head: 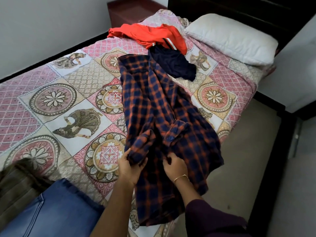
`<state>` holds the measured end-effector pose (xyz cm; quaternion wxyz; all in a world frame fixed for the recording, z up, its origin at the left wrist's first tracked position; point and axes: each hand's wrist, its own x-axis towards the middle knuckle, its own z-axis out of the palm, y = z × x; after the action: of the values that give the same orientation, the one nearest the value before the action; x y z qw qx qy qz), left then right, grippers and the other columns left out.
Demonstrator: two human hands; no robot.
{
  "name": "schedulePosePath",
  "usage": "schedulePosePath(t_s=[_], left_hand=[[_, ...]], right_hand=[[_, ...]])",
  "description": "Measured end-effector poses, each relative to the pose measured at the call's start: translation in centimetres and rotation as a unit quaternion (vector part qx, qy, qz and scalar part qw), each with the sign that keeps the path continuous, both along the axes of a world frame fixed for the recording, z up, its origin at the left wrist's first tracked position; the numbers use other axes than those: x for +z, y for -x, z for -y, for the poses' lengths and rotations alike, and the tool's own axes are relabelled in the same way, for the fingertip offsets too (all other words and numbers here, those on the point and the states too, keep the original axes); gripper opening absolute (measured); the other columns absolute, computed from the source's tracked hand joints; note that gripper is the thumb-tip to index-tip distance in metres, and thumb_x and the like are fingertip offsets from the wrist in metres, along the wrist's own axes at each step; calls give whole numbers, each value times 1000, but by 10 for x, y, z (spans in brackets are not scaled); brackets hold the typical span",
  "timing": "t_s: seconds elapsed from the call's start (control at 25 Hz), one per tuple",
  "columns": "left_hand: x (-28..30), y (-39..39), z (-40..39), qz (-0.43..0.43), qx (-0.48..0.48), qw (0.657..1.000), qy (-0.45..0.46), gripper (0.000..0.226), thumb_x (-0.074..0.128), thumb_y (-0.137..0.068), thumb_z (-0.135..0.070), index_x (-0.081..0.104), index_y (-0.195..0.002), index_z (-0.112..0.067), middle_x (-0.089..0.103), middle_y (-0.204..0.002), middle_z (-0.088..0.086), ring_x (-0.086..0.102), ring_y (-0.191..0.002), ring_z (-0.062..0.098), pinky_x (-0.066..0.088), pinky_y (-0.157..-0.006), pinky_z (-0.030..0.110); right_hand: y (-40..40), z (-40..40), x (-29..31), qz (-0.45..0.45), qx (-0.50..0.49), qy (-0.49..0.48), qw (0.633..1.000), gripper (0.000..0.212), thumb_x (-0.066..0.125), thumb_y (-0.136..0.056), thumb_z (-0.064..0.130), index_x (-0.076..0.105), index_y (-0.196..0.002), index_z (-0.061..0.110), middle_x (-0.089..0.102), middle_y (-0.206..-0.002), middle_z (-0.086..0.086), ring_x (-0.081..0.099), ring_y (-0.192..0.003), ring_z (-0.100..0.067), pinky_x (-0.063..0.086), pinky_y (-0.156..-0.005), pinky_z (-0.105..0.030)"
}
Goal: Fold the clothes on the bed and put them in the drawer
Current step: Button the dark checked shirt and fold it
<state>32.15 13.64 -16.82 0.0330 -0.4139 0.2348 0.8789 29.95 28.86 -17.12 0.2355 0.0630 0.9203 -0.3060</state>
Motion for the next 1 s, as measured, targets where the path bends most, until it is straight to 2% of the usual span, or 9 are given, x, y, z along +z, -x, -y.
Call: schedulePosePath(t_s=[0.08,0.16,0.4,0.56,0.64,0.72,0.76,0.88,1.0], left_hand=[[7,6,7,-77,46,995,-43,77,83,-49,-25,55,-119,-9,70,-97,17,71,-83,31,58,-66,36],[15,16,13,-140,47,987,-70,99,91,-29,-18,56,-121,-4,68,-105,21,69,-92,34,57,-74,44],[36,43,24,-166,43,984,-40,64,64,-57,-20,55,-115,4,57,-118,25,66,-90,35,56,-77,45],[38,60,33,-216,79,970,-81,77,85,-20,-12,63,-91,9,65,-91,28,67,-82,40,52,-79,58],[43,71,33,-232,79,965,-89,78,85,-16,-11,64,-87,10,66,-87,28,67,-80,42,51,-78,60],[43,85,37,-251,76,962,-80,68,85,-17,-11,68,-80,10,66,-84,29,68,-80,42,50,-79,59],[43,93,39,-250,78,962,-73,65,85,-18,-12,69,-77,9,67,-82,28,68,-80,41,49,-80,58],[29,107,48,-197,93,975,-52,62,82,-23,-15,68,-80,4,67,-82,22,66,-79,38,49,-82,54],[10,104,47,-100,90,991,-18,37,59,-54,-21,57,-87,-4,64,-78,14,59,-75,30,54,-70,39]], right_hand=[[5,9,0,-57,67,-22,996,36,43,-98,25,49,-130,11,50,-125,-8,47,-116,-24,42,-88,-30],[19,19,-1,-87,101,-5,991,38,39,-99,17,44,-136,9,46,-133,-10,42,-124,-25,38,-98,-31],[80,58,-7,-74,93,85,989,39,38,-93,-2,54,-129,2,53,-131,-18,48,-123,-31,31,-99,-25],[121,78,-10,-22,33,179,983,34,39,-92,-6,59,-119,-2,62,-113,-18,54,-103,-24,38,-82,-24],[139,85,-15,-1,12,203,979,27,37,-94,-5,61,-107,-4,66,-91,-10,55,-87,-15,41,-75,-24],[158,98,-13,32,-26,239,970,28,29,-99,-1,53,-89,10,64,-62,8,58,-63,-1,45,-62,-14],[169,104,-14,45,-40,265,962,30,25,-100,-1,46,-88,17,59,-60,12,55,-59,3,43,-58,-7],[195,118,-13,58,-97,325,939,27,20,-103,7,43,-93,19,48,-76,4,48,-66,-4,43,-57,-10],[218,123,-14,91,-145,383,908,38,15,-103,28,46,-82,17,59,-65,-2,57,-59,-14,46,-62,-23]])
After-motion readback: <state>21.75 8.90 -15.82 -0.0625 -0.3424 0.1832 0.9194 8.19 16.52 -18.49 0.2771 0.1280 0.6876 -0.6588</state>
